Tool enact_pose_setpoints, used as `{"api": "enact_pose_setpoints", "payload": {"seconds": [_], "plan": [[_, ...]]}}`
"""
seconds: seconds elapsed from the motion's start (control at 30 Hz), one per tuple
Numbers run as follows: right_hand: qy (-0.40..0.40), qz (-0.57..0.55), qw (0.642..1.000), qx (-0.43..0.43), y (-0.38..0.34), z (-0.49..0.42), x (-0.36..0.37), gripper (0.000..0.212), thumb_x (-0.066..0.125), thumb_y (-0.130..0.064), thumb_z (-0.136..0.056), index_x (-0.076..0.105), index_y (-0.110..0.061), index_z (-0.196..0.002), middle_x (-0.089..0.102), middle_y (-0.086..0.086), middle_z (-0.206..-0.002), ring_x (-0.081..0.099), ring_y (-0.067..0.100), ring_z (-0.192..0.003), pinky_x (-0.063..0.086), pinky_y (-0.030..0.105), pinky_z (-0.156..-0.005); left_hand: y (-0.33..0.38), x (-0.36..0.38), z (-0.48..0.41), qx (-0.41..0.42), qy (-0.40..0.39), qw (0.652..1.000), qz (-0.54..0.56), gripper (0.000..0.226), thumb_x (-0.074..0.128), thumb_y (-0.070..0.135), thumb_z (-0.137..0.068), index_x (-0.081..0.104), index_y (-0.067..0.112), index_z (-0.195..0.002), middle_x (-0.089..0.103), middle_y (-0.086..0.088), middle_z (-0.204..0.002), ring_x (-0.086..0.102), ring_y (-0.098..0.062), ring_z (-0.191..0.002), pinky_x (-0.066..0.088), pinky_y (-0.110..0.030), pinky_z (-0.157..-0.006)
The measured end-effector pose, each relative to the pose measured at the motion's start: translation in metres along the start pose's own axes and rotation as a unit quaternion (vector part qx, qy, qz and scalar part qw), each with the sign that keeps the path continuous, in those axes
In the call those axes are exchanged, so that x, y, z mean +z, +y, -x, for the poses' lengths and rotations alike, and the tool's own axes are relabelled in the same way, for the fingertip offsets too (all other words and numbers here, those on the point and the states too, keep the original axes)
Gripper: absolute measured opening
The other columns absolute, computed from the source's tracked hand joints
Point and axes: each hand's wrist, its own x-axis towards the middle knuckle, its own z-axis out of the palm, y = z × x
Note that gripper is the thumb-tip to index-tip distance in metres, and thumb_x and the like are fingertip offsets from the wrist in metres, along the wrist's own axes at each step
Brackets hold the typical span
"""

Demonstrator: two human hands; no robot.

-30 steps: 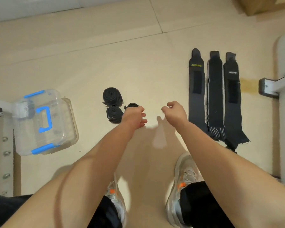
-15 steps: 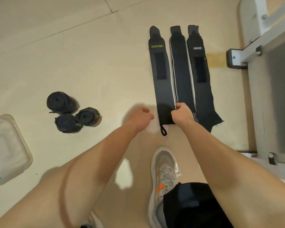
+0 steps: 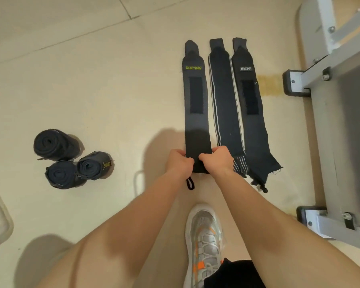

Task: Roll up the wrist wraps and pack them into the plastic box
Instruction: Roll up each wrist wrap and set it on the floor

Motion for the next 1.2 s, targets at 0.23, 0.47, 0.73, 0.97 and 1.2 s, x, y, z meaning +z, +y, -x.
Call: {"api": "enact_pose_setpoints", "payload": {"seconds": [0.23, 0.47, 0.73, 0.97, 1.2], "plan": [[-0.024, -0.120, 0.988, -0.099, -0.043, 0.062, -0.031, 0.034, 0.070, -0.019, -0.091, 0.052, -0.028, -0.118, 0.057, -0.002, -0.102, 0.059, 0.016, -0.090, 0.049, 0.030, -0.066, 0.027, -0.072, 0.052, 0.073, 0.014, 0.997, 0.030, 0.040, 0.066, 0.015, -0.092, 0.049, 0.024, -0.127, 0.063, -0.010, -0.114, 0.065, -0.028, -0.104, 0.057, -0.044, -0.095], [-0.093, -0.220, 0.949, -0.206, -0.099, 0.140, -0.081, 0.016, 0.066, -0.012, -0.093, 0.079, -0.018, -0.088, 0.073, 0.004, -0.094, 0.069, 0.021, -0.091, 0.060, 0.031, -0.072, 0.081, -0.142, 0.139, 0.159, -0.005, 0.983, 0.087, 0.016, 0.059, 0.005, -0.097, 0.069, 0.014, -0.105, 0.065, -0.010, -0.087, 0.058, -0.024, -0.065, 0.055, -0.033, -0.064], [-0.231, -0.298, 0.888, -0.263, -0.150, 0.234, -0.153, 0.052, 0.032, 0.013, -0.091, 0.078, -0.006, -0.104, 0.069, 0.016, -0.112, 0.068, 0.025, -0.086, 0.059, 0.030, -0.079, 0.119, -0.218, 0.257, 0.176, -0.105, 0.918, 0.340, 0.013, 0.058, -0.001, -0.097, 0.069, -0.005, -0.101, 0.074, -0.014, -0.078, 0.074, -0.021, -0.066, 0.057, -0.019, -0.056], [-0.294, -0.252, 0.836, -0.388, -0.178, 0.301, -0.175, 0.032, 0.062, 0.008, -0.093, 0.072, -0.009, -0.118, 0.072, 0.008, -0.110, 0.070, 0.018, -0.098, 0.056, 0.031, -0.092, 0.121, -0.280, 0.332, 0.267, -0.150, 0.896, 0.321, 0.031, 0.049, -0.010, -0.099, 0.069, 0.002, -0.121, 0.077, -0.012, -0.107, 0.077, -0.016, -0.091, 0.059, -0.015, -0.066], [-0.162, -0.201, 0.838, -0.481, -0.202, 0.358, -0.155, 0.009, 0.073, -0.025, -0.093, 0.072, -0.026, -0.085, 0.063, -0.017, -0.076, 0.055, 0.002, -0.075, 0.040, 0.026, -0.072, 0.109, -0.318, 0.354, 0.353, 0.001, 0.920, 0.167, 0.015, 0.075, 0.025, -0.091, 0.074, 0.014, -0.100, 0.060, 0.003, -0.080, 0.054, -0.012, -0.060, 0.045, -0.019, -0.053]]}}
